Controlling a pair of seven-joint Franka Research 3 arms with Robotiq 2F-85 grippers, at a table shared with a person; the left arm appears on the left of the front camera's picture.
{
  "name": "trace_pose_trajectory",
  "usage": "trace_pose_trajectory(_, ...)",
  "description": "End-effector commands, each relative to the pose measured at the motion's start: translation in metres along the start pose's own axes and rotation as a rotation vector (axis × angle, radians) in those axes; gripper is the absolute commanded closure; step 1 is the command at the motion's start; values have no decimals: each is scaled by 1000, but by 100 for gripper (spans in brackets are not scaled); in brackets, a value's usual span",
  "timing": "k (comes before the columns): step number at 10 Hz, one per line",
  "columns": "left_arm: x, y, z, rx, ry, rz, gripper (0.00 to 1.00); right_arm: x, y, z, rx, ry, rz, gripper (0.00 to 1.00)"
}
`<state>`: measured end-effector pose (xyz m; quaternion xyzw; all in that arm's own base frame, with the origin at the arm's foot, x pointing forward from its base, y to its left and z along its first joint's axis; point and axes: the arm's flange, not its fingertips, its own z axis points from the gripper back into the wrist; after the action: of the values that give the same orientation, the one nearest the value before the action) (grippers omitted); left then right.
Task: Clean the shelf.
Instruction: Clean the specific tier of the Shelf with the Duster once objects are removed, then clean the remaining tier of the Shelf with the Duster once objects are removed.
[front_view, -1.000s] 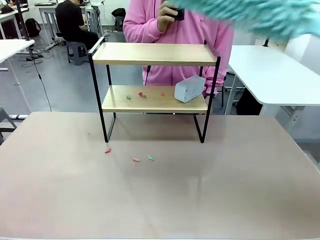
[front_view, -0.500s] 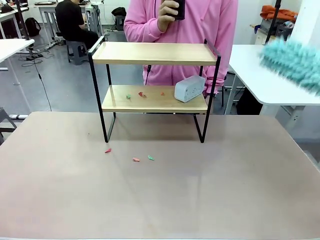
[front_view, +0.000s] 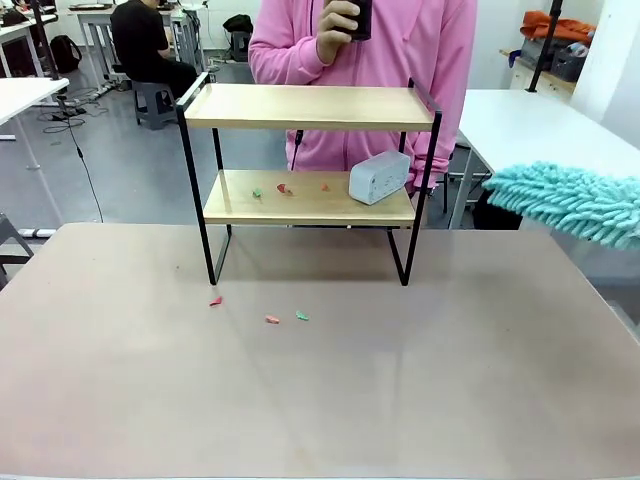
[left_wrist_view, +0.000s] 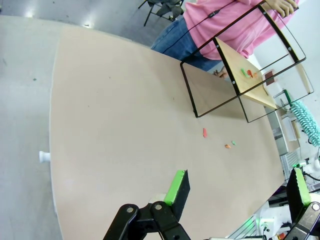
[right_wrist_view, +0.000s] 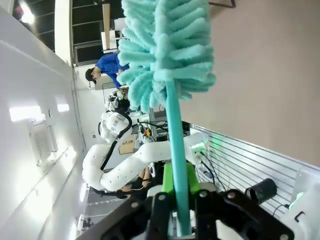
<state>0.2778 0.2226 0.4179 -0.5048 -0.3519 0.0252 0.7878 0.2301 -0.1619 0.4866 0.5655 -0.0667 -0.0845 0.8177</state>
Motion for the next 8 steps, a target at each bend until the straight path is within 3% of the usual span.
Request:
trace_pose_trajectory(1,1,0,-1,-15,-12,-24,0,-4,0,5,21,-6,48,88)
trace_pose_trajectory(8,1,0,-1,-15,-12,-24,0,-4,0,5,21,-6,48,88)
